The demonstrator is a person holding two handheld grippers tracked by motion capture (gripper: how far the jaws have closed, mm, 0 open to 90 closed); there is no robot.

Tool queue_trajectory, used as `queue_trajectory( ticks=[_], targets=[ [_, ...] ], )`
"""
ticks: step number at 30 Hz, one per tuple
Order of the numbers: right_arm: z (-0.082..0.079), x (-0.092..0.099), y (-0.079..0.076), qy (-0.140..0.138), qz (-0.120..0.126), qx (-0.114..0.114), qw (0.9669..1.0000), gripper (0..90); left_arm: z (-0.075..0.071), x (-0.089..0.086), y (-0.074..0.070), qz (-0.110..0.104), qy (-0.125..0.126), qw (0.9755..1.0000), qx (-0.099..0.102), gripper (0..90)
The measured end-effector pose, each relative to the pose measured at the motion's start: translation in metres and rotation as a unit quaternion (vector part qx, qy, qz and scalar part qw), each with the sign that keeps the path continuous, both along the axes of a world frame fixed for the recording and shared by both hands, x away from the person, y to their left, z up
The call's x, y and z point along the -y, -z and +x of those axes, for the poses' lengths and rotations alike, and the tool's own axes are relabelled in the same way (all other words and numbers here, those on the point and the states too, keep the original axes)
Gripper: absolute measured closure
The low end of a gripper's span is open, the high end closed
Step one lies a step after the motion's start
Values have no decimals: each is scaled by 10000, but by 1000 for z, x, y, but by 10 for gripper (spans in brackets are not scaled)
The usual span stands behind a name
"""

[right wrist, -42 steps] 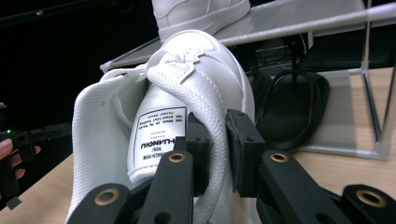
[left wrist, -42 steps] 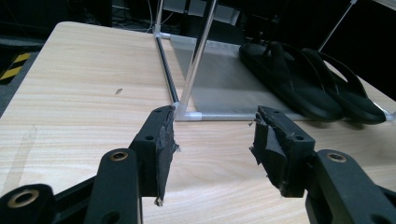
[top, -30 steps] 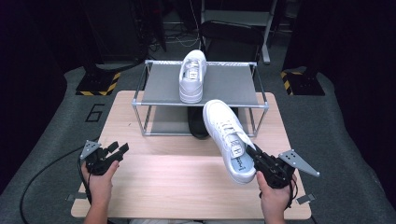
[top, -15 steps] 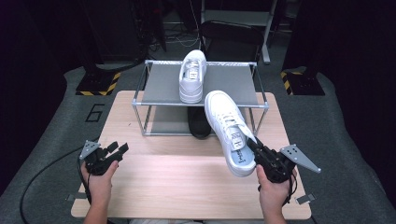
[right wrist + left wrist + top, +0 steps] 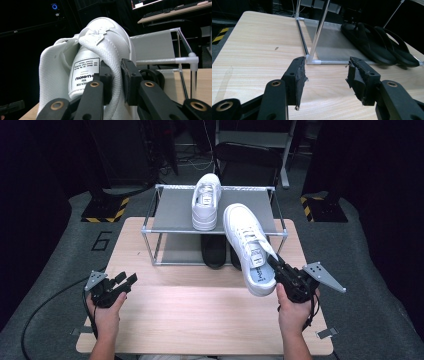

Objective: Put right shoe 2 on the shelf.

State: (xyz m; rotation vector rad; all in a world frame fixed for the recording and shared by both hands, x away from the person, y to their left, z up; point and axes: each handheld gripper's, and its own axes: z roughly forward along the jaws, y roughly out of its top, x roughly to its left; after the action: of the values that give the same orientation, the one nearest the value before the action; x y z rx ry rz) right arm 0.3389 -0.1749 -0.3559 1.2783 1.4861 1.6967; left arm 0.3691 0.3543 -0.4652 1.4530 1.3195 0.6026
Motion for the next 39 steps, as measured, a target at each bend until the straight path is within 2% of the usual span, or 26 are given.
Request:
queue_trajectory(
  ticks=[10, 20, 23, 31, 39],
  targets=[
    [30, -4, -18, 111, -99, 50, 9999, 797, 1, -1, 0, -3, -25, 10000, -24, 476],
    [64, -6, -33, 271, -108, -45, 9996, 797, 0, -1, 0, -4, -2, 10000, -8, 476],
    [74, -8, -39, 291, -136, -75, 9995, 797, -1, -2, -1, 91, 33, 10000, -9, 476],
    [93, -11, -54, 393, -135, -45, 9991, 797, 0, -2, 0, 46, -28, 10000, 17, 476],
    [111, -13, -61, 455, -118, -133, 9988, 797, -2, -3, 0, 49, -24, 10000, 25, 476]
  ],
)
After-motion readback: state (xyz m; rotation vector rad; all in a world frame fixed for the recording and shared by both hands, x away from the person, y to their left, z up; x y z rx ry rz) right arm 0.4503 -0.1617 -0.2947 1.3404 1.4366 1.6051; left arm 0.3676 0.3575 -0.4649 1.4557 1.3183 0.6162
